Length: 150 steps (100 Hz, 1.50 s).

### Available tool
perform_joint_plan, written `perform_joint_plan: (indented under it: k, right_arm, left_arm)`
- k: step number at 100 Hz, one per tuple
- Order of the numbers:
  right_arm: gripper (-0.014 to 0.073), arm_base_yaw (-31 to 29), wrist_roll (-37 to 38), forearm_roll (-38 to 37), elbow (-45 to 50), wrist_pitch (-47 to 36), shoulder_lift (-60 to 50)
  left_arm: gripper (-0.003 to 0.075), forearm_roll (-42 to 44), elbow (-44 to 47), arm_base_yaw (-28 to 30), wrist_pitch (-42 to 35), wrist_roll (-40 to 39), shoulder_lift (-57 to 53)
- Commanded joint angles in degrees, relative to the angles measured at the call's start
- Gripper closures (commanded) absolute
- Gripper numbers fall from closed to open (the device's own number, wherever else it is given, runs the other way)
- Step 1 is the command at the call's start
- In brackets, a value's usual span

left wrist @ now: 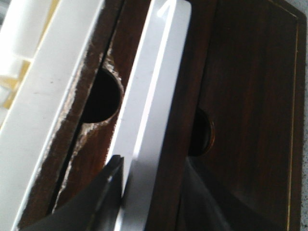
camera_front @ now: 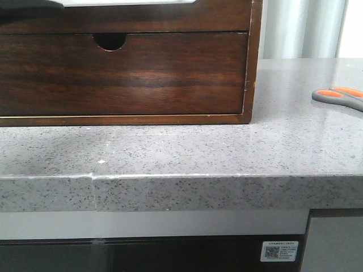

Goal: Put scissors in drawer with both arms
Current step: 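Hook the white drawer handle with the left gripper and pull outward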

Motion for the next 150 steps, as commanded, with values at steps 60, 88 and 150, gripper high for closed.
perform_joint_plan:
  k: [60, 88, 150]
  right_arm:
    - [0.0639, 0.05, -0.33, 0.23, -1.67, -5.0, 1.01]
    - [0.0639, 0.05, -0.33, 0.23, -1.67, -5.0, 1.01]
    - [0.0639, 0.05, -0.33, 0.23, -1.67, -5.0, 1.01]
  left_arm:
    - [0.0683, -1.91, -3.8, -0.59, -1.69, 1.42, 1.9]
    - [0.0739, -1.91, -3.8, -0.59, -1.69, 1.42, 1.77]
    - [0.0739, -1.91, 5.29, -0.59, -1.8, 1.08, -10.78]
